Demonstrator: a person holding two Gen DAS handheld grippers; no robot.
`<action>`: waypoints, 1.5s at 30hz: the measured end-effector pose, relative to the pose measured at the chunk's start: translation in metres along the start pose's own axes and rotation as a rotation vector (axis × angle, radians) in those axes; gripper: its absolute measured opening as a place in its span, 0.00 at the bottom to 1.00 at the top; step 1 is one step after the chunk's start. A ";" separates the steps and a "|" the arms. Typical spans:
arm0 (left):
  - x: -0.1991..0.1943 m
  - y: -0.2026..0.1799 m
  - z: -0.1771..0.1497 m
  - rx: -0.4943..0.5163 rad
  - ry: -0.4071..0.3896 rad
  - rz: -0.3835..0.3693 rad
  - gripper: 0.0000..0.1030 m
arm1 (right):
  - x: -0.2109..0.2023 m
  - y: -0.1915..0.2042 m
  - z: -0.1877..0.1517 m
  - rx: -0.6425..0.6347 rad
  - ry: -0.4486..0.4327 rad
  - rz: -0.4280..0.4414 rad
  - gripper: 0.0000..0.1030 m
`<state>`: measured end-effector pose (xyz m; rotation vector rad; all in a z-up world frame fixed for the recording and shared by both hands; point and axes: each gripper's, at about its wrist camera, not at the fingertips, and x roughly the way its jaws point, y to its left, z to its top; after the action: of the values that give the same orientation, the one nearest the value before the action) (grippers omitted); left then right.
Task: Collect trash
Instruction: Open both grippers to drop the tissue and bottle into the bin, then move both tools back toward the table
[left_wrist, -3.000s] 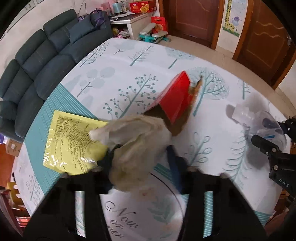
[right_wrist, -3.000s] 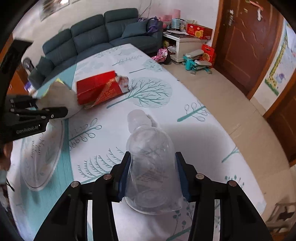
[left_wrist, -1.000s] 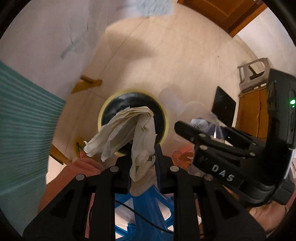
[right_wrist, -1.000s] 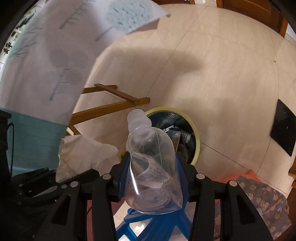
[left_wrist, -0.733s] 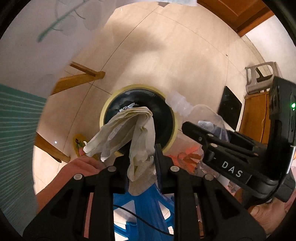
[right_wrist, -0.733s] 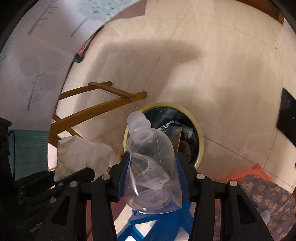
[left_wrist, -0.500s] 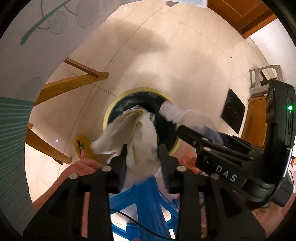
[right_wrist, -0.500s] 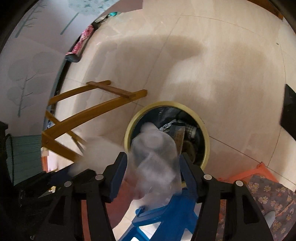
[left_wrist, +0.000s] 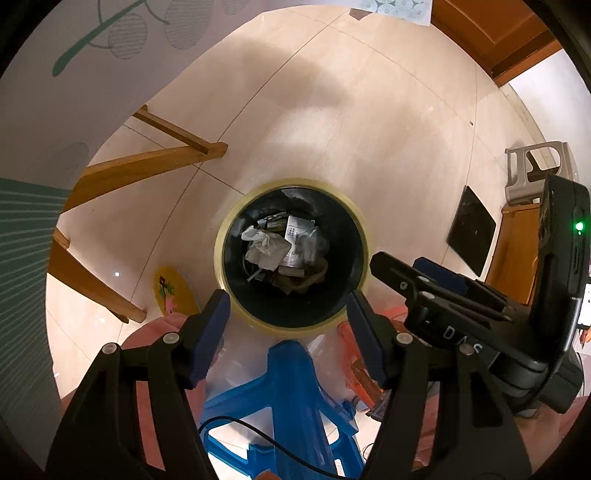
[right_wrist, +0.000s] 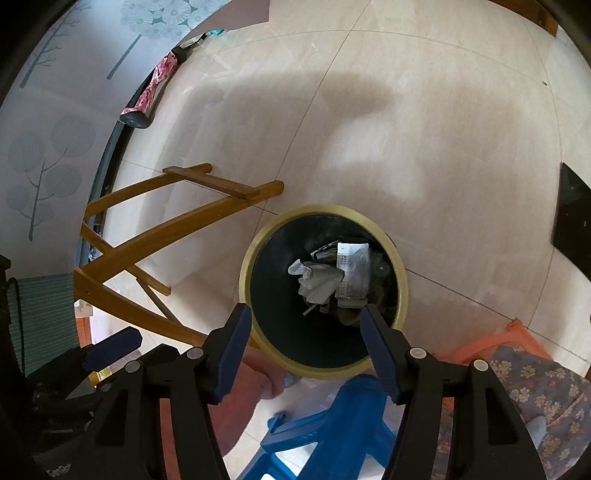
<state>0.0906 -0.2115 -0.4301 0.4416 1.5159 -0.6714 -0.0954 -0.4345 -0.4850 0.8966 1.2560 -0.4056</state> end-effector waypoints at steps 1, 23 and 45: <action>-0.001 -0.001 -0.001 -0.001 0.005 -0.001 0.61 | -0.002 -0.001 0.000 0.000 0.000 -0.001 0.61; -0.077 -0.033 -0.041 0.075 -0.009 -0.058 0.61 | -0.111 0.007 -0.044 0.015 -0.032 -0.085 0.63; -0.308 -0.033 -0.128 0.215 -0.282 -0.174 0.61 | -0.281 0.108 -0.116 -0.146 -0.231 0.052 0.63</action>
<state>-0.0072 -0.1141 -0.1251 0.3614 1.2282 -0.9968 -0.1777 -0.3357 -0.1891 0.7349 1.0343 -0.3601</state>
